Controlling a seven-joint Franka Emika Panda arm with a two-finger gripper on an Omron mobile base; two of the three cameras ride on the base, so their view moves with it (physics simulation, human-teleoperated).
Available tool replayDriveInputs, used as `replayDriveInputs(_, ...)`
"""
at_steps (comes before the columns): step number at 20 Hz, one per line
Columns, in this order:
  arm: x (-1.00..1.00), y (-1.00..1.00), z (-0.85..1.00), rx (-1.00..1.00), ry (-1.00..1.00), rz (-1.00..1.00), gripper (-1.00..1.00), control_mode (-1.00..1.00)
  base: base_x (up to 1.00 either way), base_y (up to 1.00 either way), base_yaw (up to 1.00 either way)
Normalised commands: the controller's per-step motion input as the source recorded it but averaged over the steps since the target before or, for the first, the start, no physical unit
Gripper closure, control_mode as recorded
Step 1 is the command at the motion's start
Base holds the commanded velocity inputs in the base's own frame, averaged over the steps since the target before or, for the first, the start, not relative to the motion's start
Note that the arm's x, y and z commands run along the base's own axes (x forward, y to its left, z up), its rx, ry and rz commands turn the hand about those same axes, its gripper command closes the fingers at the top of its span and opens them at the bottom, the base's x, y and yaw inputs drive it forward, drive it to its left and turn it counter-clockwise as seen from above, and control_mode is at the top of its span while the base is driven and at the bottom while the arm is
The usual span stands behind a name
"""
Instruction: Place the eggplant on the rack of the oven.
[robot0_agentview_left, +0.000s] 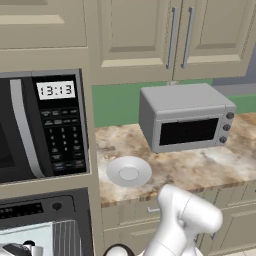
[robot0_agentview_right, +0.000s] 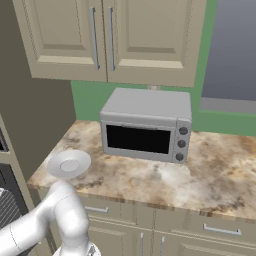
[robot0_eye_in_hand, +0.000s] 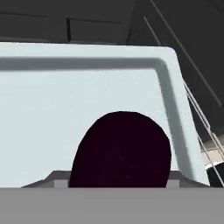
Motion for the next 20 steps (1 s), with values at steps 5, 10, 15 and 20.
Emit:
replayDriveInputs(5, 0.0, 0.0, -0.26, -0.01, 0.0, 0.0, 1.0, -1.0, 0.0, 0.0, 0.0)
replayDriveInputs(10, 0.0, 0.0, -0.06, 0.0, 0.0, -0.01, -1.0, -1.0, 0.0, 0.0, 0.0)
replayDriveInputs(15, 0.0, 0.0, -0.02, 0.0, 0.0, 0.0, -1.0, -1.0, 0.0, 0.0, 0.0)
replayDriveInputs(20, 0.0, 0.0, 0.0, 0.0, 0.0, 0.0, -1.0, -1.0, 0.0, 0.0, 0.0)
